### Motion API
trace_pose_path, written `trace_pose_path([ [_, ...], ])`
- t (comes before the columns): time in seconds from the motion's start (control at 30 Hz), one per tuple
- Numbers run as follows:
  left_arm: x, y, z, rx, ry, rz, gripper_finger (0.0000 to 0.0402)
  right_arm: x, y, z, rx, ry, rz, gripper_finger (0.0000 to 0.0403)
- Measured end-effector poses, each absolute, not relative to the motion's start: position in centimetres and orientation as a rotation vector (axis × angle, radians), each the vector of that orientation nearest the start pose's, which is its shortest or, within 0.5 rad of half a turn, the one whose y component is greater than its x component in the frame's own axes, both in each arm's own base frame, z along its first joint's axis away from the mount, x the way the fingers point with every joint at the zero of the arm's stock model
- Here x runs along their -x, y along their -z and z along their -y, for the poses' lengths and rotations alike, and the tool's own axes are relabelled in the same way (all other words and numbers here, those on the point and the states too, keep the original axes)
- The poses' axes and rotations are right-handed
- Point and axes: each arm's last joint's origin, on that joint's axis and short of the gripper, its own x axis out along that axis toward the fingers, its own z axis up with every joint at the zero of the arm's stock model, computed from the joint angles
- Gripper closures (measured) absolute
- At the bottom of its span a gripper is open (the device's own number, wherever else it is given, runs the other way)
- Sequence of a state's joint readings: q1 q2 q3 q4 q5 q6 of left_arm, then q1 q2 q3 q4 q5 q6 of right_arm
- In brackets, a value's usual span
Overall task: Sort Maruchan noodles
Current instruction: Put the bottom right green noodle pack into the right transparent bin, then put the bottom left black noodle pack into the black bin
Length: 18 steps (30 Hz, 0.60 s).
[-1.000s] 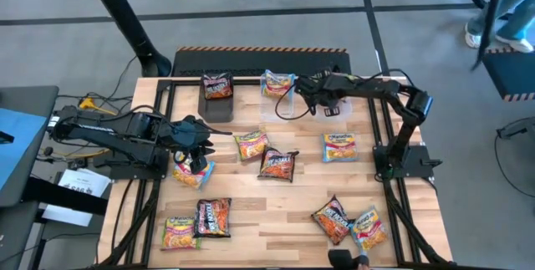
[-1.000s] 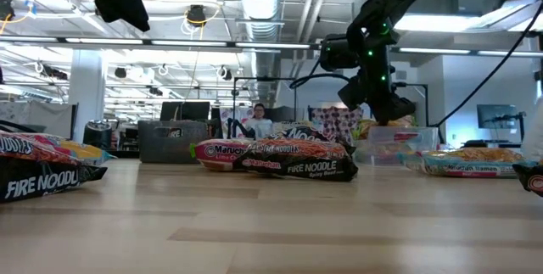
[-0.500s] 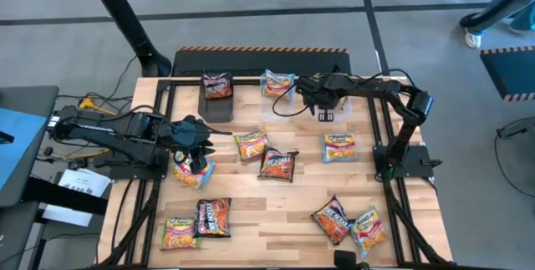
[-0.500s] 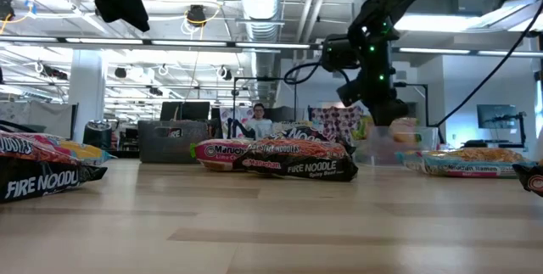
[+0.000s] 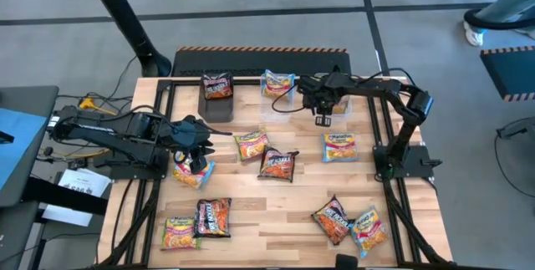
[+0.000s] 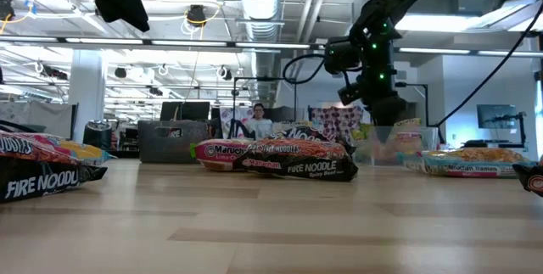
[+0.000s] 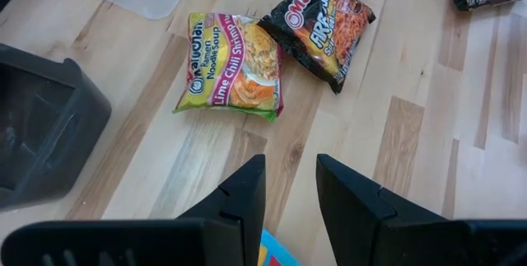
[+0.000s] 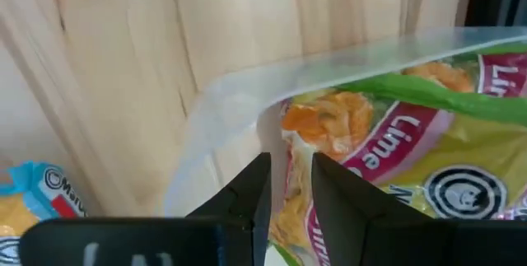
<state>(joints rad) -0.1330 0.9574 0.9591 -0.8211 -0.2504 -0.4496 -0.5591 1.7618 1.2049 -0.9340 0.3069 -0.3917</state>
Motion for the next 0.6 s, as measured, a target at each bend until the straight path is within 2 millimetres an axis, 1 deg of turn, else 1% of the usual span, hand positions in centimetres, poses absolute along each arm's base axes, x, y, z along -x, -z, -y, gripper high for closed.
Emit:
trace_pose_path([
  [0.1,-17.8,-31.0,1.7,0.268,-0.288,-0.762,0.0306,-26.3,-19.3,17.5,0.105,0.393,-1.621,0.0291],
  [0.2,-17.8,-31.0,1.7,0.268,-0.288,-0.763,0.0306,-26.3,-20.2,17.4,0.097,0.423,-1.592,0.0291],
  [0.3,-17.7,-30.9,1.7,0.267,-0.289,-0.767,0.0306,-26.6,-22.1,17.1,0.091,0.457,-1.542,0.0291],
  [0.43,-17.6,-30.8,1.6,0.262,-0.292,-0.784,0.0306,-26.5,-24.4,16.5,0.067,0.513,-1.464,0.0291],
  [0.6,-17.2,-30.5,1.6,0.266,-0.31,-0.838,0.0306,-26.2,-26.1,15.2,0.047,0.551,-1.385,0.0292],
])
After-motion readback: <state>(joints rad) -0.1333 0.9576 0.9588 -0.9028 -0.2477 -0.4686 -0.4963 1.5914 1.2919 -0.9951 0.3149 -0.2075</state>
